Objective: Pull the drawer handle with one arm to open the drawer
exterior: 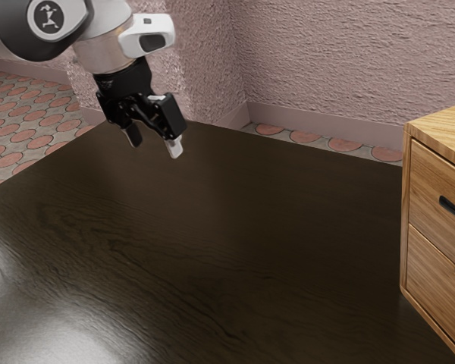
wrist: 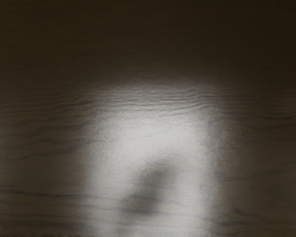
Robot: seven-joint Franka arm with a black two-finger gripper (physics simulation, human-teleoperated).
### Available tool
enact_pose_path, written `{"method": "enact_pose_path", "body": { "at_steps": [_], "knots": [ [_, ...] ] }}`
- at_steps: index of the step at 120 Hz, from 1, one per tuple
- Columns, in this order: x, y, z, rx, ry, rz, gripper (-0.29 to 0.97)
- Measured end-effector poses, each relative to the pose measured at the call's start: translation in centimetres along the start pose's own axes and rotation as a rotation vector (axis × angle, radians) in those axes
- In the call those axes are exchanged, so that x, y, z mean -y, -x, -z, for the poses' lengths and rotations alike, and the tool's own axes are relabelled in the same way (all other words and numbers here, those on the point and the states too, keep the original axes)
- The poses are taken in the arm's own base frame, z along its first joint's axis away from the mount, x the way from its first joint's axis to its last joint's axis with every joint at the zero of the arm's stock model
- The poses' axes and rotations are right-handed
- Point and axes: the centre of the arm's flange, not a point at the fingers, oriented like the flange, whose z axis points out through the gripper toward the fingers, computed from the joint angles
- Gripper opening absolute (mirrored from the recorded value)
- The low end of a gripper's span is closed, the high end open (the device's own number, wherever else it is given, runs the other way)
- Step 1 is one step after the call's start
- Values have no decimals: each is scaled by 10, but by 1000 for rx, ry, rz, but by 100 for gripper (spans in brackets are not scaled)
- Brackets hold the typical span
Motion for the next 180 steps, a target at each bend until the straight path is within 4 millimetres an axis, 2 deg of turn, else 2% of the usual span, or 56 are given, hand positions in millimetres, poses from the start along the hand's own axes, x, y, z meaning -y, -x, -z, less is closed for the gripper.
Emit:
{"method": "enact_pose_path", "body": {
  "at_steps": [20,24,29,33,36,40,47,53,60,75,82,89,100,110,117,128,134,143,155,165,180],
  "knots": [
    [14,1,3,-5,-5,25,66],
    [18,7,23,-42,-15,28,66],
    [23,27,70,-130,-42,35,66],
    [23,39,98,-183,-49,44,66],
    [15,44,109,-206,-41,42,66],
    [-9,45,115,-217,-24,17,66],
    [-62,43,111,-207,11,-40,66],
    [-86,42,106,-193,28,-45,66],
    [-92,40,100,-175,40,22,66],
    [-79,38,94,-147,50,250,66],
    [-85,40,86,-126,50,320,66],
    [-106,52,69,-94,46,354,66],
    [-162,85,21,-29,65,357,66],
    [-182,92,2,-24,118,419,66],
    [-201,98,3,-48,155,453,66],
    [-236,123,19,-105,228,477,66],
    [-250,128,22,-118,263,494,66],
    [-261,124,19,-117,301,528,66],
    [-282,110,3,-95,341,551,66],
    [-301,108,2,-109,378,552,66],
    [-309,109,2,-132,406,577,66]
  ]
}}
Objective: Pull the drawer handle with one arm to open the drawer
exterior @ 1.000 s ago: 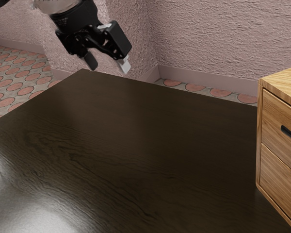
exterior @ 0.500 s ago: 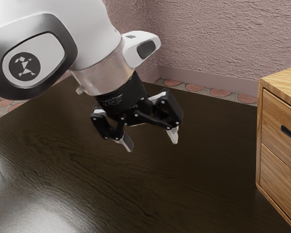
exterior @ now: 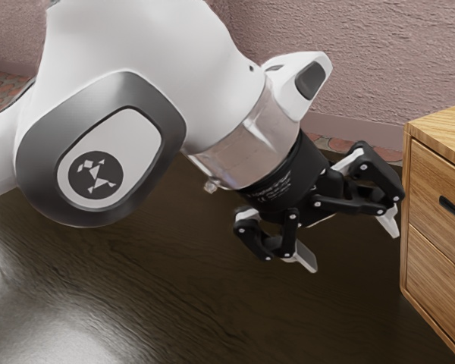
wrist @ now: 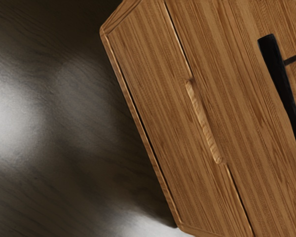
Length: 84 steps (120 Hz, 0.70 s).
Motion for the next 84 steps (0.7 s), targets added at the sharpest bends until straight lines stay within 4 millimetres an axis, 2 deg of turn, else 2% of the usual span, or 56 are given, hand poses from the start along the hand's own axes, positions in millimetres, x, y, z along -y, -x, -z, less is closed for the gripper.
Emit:
{"method": "enact_pose_path", "body": {
  "at_steps": [13,28,42,84],
  "knots": [
    [-2,-2,-3,-6,16,25,66],
    [-9,1,-18,10,21,36,66],
    [-12,2,-23,7,28,45,66],
    [-13,-13,-44,23,26,98,66]
  ]
}}
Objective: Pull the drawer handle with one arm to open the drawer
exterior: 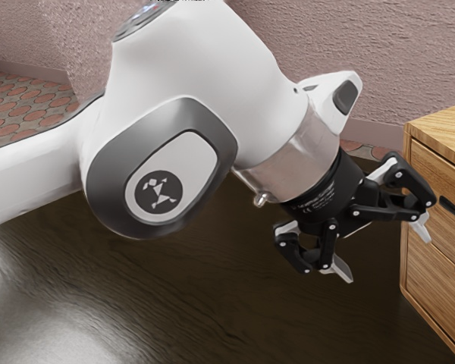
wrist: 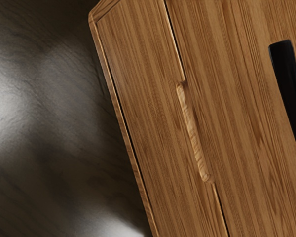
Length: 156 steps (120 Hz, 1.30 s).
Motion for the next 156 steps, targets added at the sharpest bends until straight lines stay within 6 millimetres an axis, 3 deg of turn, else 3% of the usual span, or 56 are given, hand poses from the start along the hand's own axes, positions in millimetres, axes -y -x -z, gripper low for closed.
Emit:
{"method": "enact_pose_path", "body": {
  "at_steps": [26,59,129,156],
  "knots": [
    [-14,-12,-10,24,14,7,66],
    [-26,4,-29,43,-4,-40,66],
    [-34,13,-18,13,5,-72,66],
    [-30,-5,-19,4,1,-44,66]
  ]
}}
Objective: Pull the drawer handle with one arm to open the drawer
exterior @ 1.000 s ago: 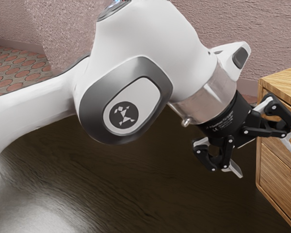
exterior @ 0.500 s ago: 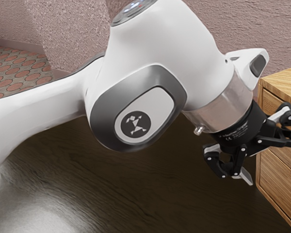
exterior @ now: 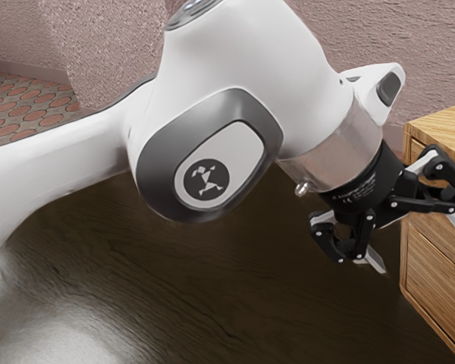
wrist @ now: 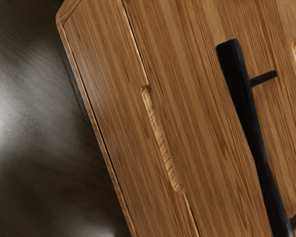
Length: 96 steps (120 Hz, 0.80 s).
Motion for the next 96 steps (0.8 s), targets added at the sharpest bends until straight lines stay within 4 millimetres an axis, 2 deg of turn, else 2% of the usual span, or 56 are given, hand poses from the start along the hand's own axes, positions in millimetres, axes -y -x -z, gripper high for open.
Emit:
{"method": "enact_pose_path", "body": {
  "at_steps": [17,35,43,53,78,96],
  "knots": [
    [-3,-20,-4,-3,6,20,66],
    [6,-52,-4,-31,-1,58,66],
    [10,-59,-4,-38,-4,69,66],
    [9,-58,-5,-38,-4,66,66],
    [0,-38,-8,-21,-1,35,66],
    [-1,-46,-11,-16,2,42,66]
  ]
}}
